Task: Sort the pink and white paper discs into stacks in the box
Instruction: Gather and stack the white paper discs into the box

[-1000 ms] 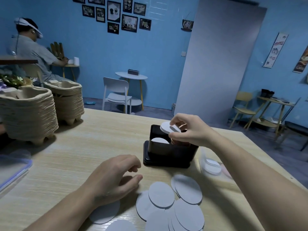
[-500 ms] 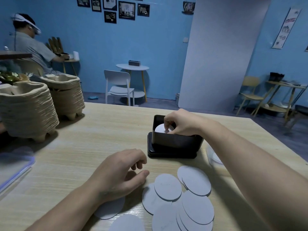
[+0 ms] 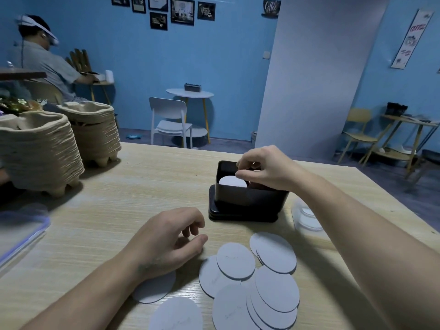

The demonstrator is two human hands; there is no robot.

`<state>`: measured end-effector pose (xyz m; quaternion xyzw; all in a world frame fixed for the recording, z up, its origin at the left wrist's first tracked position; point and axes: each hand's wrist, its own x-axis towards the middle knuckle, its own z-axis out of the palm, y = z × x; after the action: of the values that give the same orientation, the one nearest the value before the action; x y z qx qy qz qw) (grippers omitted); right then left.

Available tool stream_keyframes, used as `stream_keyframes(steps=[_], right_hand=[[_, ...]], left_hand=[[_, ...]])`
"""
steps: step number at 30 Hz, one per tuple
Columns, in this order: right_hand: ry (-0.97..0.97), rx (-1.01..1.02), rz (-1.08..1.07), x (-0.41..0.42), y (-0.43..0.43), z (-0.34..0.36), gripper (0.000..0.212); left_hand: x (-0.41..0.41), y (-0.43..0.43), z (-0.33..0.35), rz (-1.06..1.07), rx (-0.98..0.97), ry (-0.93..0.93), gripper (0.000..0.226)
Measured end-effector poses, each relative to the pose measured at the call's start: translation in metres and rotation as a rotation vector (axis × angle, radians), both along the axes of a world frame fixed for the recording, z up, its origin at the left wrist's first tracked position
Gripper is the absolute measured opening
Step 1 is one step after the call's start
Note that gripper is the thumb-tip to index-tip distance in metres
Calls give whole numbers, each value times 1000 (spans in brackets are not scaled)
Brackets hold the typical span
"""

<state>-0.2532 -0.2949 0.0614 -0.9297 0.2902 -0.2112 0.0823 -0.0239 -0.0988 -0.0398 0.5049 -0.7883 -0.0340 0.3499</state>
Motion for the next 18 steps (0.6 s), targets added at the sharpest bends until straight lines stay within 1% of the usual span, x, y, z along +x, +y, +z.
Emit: stream_keyframes(steps=[2,4,7,8,10,11,13,16,18], right_hand=[[-89,-15,44,-8,20,1,12],[-152,-78,126,-16,42,-6,13],[-190,-151,252,-25,71,-32,19],[-174,-141,287,-29,78,-43,18],[-141,-58,327,-36,87,-63,13],[-134,6,337,-40,89,-70,14],[-90,120,350,-45,89,-78,24],[29,119,346,-47,91,-84,39],[64,124,341,-48,94,-86,41]], left_hand=[[0,0,0,0,3,20,11],[1,-1,0,8,8,42,10],[3,-1,1,23,13,53,10],[4,-1,1,26,18,60,10],[5,-1,1,32,35,80,10],[4,-2,1,34,39,82,10],[4,-3,0,39,42,71,10],[4,-4,-2,47,52,72,11],[3,-3,-2,52,56,69,11]])
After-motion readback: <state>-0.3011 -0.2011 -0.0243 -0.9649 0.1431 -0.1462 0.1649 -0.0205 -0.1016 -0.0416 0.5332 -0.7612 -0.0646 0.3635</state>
